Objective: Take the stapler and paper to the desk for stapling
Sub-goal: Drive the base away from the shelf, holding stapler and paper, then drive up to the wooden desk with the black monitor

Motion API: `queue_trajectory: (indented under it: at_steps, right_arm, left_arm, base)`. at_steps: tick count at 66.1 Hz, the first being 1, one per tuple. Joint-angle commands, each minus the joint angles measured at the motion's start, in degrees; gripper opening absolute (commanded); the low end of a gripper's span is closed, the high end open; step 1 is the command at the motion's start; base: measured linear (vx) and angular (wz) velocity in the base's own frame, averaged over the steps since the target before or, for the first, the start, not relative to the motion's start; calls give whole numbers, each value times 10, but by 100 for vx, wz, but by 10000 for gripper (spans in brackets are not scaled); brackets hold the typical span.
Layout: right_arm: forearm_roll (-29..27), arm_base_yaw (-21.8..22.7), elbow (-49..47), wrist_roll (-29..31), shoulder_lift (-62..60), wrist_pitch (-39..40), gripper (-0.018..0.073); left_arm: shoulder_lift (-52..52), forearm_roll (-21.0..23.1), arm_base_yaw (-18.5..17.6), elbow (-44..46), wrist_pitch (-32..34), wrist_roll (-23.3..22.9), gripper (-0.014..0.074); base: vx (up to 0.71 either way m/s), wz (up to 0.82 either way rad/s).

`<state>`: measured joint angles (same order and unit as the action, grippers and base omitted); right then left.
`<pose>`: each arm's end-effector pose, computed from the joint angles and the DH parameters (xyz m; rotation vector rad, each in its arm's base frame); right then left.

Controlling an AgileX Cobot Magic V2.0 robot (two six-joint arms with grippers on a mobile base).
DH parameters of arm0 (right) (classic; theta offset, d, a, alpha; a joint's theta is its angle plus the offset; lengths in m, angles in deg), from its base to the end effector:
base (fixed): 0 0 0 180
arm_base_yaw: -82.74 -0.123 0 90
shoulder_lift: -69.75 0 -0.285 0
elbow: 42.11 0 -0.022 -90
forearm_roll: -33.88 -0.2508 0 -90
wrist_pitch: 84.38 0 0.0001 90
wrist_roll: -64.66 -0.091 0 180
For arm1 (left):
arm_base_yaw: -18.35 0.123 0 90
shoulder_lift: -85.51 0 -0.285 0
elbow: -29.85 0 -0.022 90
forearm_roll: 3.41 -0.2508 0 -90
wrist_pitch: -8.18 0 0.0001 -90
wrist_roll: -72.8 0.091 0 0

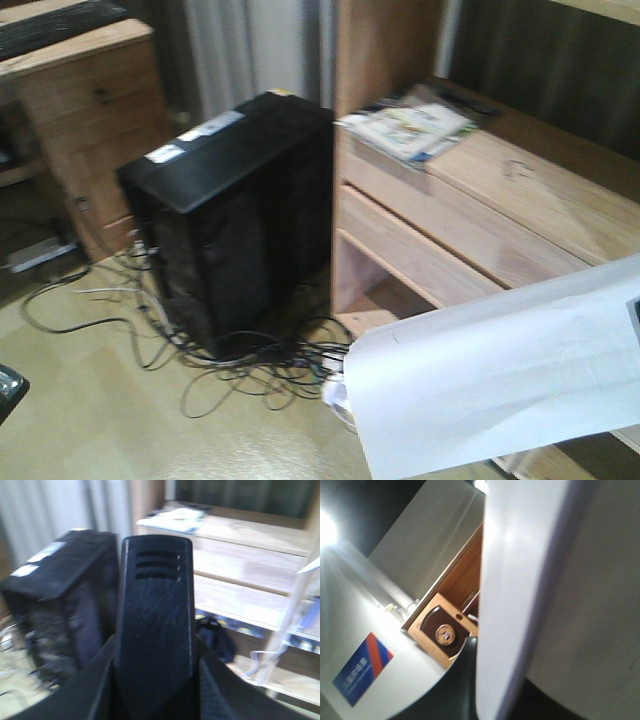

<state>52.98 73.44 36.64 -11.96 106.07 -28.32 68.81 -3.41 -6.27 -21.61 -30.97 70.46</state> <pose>0.0781 0.0378 0.2485 0.3004 1.1326 1.3143 0.0350 -0.0160 0.2914 0.3643 1.8501 -0.3234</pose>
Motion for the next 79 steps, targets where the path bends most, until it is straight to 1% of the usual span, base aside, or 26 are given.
queue_trajectory:
  at_steps: [1,50,79]
  right_arm:
    - [-10,-1,1,3,2,34,-5]
    - [-10,-1,1,3,2,34,-5]
    - [-10,-1,1,3,2,34,-5]
  left_arm:
    - [-6,0,0,17,68,-2,-7]
    - [-6,0,0,17,68,-2,-7]
    - [-6,0,0,17,68,-2,-7]
  base:
    - [12,54]
    - [15,66]
    - [15,27]
